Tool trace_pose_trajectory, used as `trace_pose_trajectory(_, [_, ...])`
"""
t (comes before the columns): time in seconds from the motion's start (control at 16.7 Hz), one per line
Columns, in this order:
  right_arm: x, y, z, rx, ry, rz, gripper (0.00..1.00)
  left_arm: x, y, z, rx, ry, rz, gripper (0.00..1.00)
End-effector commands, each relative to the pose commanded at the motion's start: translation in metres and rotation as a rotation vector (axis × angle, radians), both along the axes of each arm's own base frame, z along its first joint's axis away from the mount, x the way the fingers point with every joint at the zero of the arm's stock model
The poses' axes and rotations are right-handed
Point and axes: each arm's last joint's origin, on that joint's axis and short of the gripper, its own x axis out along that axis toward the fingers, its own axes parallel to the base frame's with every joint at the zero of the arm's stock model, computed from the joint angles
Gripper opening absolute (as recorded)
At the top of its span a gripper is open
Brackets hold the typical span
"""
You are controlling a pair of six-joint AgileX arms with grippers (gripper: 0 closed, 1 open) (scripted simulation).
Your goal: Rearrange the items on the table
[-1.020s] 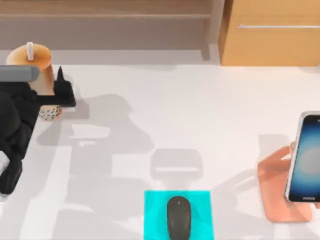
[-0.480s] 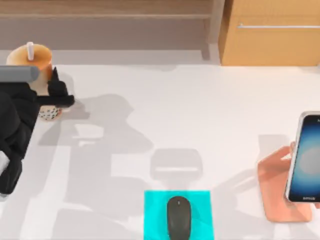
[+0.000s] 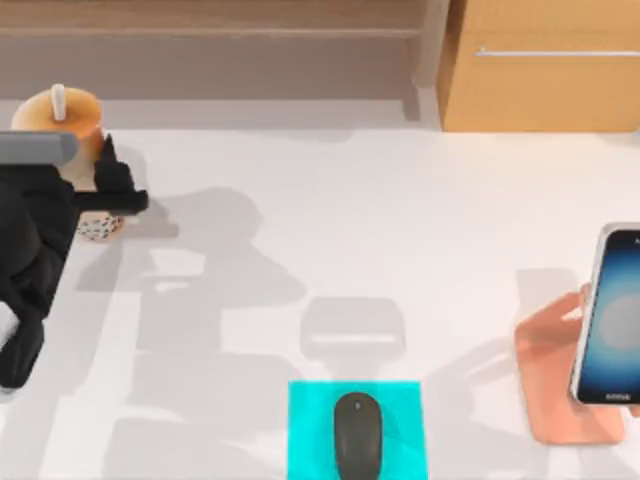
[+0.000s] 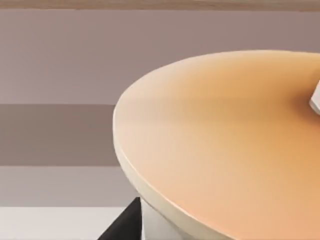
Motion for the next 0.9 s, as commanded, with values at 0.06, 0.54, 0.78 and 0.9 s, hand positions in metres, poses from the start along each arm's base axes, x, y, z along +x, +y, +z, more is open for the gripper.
trace_pose_trajectory(0.06, [0.0,0.0,0.0,0.0,0.0,0.0,1.0,0.0,0.0,0.0,0.0,0.0,0.0,0.0])
trace_pose_trajectory(0.54, [0.0,0.0,0.0,0.0,0.0,0.0,1.0,0.0,0.0,0.009,0.002,0.001,-0.001,0.0])
trace_pose_trajectory(0.78, [0.0,0.0,0.0,0.0,0.0,0.0,1.0,0.0,0.0,0.009,0.003,0.003,-0.001,0.0])
trace_pose_trajectory(0.9, [0.0,0.0,0.0,0.0,0.0,0.0,1.0,0.001,0.001,0.013,0.005,-0.017,0.002,0.0])
